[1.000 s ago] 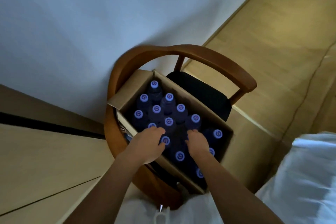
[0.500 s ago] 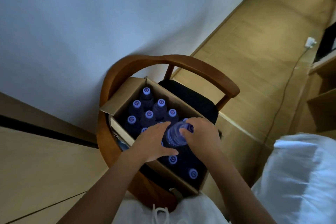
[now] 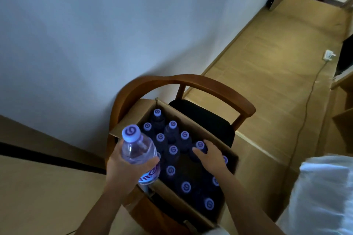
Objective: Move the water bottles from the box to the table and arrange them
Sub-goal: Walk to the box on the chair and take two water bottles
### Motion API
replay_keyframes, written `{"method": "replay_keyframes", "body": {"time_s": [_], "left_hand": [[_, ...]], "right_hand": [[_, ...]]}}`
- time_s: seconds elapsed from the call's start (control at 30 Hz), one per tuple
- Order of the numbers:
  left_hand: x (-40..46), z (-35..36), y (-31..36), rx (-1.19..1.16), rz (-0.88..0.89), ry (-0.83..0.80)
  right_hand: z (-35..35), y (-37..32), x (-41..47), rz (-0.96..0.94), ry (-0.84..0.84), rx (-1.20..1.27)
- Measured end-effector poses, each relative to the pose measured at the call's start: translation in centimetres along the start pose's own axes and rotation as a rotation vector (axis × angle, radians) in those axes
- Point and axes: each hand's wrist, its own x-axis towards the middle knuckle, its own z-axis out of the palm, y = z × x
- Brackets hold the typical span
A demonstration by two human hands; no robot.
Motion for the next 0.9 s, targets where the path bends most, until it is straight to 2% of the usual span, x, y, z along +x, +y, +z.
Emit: {"method": "replay_keyframes", "body": {"time_s": [0.1, 0.3, 0.43, 0.57, 0.77, 0.9], "left_hand": [[0.4, -0.9, 0.0, -0.007, -0.028, 0.014], [-0.2, -0.4, -0.4, -0.009, -0.066, 0.019], [-0.8, 1.0, -0.2, 0.022, -0.056, 0.076], [-1.1, 1.8, -0.6, -0.015, -0.116, 0.107], [-1.8, 2.8, 0.1, -0.018, -0.123, 0.136], [-2.9, 2.9, 0.3, -0.026, -0.129, 0.132]], "right_hand": [[2.7, 1.8, 2.6, 0.038, -0.004, 0.006], [4.9, 3.0, 6.0, 0.144, 0.117, 0.26], [5.8, 3.6, 8.2, 0.149, 0.144, 0.134], [5.5, 4.3, 8.5, 0.025, 0.136, -0.022], [3.3, 3.8, 4.1, -0.181, 0.213, 0.098], [1.3, 0.7, -0.2, -0.385, 0.133, 0.327]]}}
